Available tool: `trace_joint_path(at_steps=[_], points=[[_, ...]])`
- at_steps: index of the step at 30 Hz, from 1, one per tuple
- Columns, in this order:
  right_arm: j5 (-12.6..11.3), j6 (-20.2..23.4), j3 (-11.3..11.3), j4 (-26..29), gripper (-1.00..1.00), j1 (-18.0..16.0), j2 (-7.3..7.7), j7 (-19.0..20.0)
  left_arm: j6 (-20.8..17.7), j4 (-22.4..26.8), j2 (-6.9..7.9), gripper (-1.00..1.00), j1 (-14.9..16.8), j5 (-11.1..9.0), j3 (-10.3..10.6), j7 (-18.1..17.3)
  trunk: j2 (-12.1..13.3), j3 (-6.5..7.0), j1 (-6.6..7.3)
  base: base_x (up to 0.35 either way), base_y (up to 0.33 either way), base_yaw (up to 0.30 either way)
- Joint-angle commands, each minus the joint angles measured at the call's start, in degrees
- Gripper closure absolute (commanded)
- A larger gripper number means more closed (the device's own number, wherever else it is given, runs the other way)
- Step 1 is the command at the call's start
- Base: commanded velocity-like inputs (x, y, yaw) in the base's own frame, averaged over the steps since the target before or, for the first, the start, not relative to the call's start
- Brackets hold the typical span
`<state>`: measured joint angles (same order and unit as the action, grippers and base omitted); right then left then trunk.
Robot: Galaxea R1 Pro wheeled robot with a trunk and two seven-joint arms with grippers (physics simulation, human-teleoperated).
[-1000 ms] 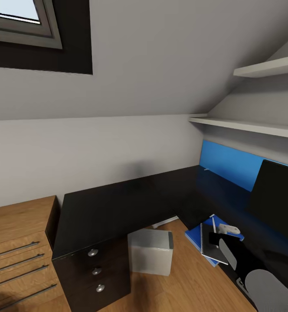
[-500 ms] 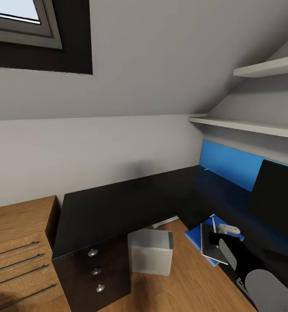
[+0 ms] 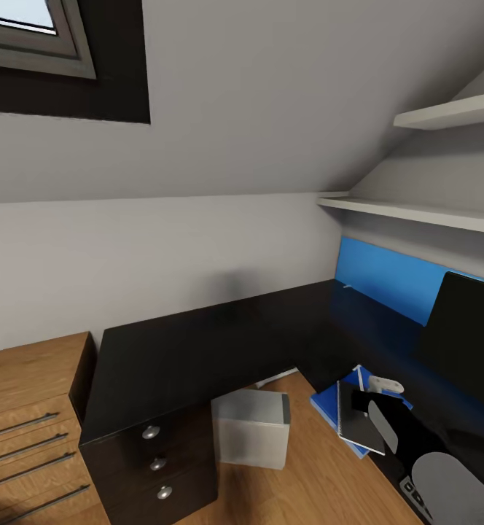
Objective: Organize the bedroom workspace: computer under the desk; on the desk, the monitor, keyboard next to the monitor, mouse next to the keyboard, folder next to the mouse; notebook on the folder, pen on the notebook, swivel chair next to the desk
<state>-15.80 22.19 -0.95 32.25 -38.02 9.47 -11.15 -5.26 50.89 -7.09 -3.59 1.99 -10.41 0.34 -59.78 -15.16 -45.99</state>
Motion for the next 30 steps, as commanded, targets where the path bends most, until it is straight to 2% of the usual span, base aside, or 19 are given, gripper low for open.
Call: trace_joint_path(at_steps=[1,7,8,16,24,26,29,30], points=[[-0.6,0.2,-0.1,0.1,1.0,0.0,0.02,-0.4,-0.4,0.2,-0.05,-1.0,0.0,0.2,-0.1,0.0,0.0,-0.07,-0.01,0.005,-0.003,0.0],[-0.6,0.2,-0.1,0.0,1.0,0.0,0.01,-0.4,-0.4,0.2,-0.03,-1.0,0.0,0.2,-0.1,0.0,0.0,-0.07,-0.01,0.002,-0.001,0.0],[-0.6,0.2,-0.1,0.0,-1.0,0.0,-0.02,-0.4,-0.4,0.2,-0.03,-1.0,0.0,0.2,-0.1,0.0,0.0,-0.07,-0.01,0.0,0.0,0.0],[0.6,0.2,-0.1,0.0,-1.0,0.0,-0.04,-0.4,-0.4,0.2,-0.03,-1.0,0.0,0.2,-0.1,0.0,0.0,-0.07,-0.01,0.0,0.0,0.0],[0.8,0.2,-0.1,0.8,-1.0,0.0,-0.05,-0.2,-0.4,0.2,-0.03,-1.0,0.0,0.2,-0.1,0.0,0.0,-0.07,-0.01,0.0,0.0,0.0],[0.8,0.2,-0.1,2.3,-1.0,0.0,0.0,0.0,-0.4,0.2,-0.03,-1.0,0.0,0.2,-0.1,0.0,0.0,-0.07,-0.01,0.0,0.0,0.0],[0.7,0.4,0.1,7.4,-1.0,0.0,0.07,0.1,-0.4,0.2,-0.03,-1.0,0.0,0.2,-0.1,0.0,0.0,-0.07,-0.01,0.0,0.0,0.0],[0.6,0.6,0.1,11.1,-1.0,0.2,0.03,0.2,-0.4,0.2,-0.03,-1.0,0.0,0.2,-0.1,0.0,0.0,-0.07,-0.01,0.0,0.0,0.0]])
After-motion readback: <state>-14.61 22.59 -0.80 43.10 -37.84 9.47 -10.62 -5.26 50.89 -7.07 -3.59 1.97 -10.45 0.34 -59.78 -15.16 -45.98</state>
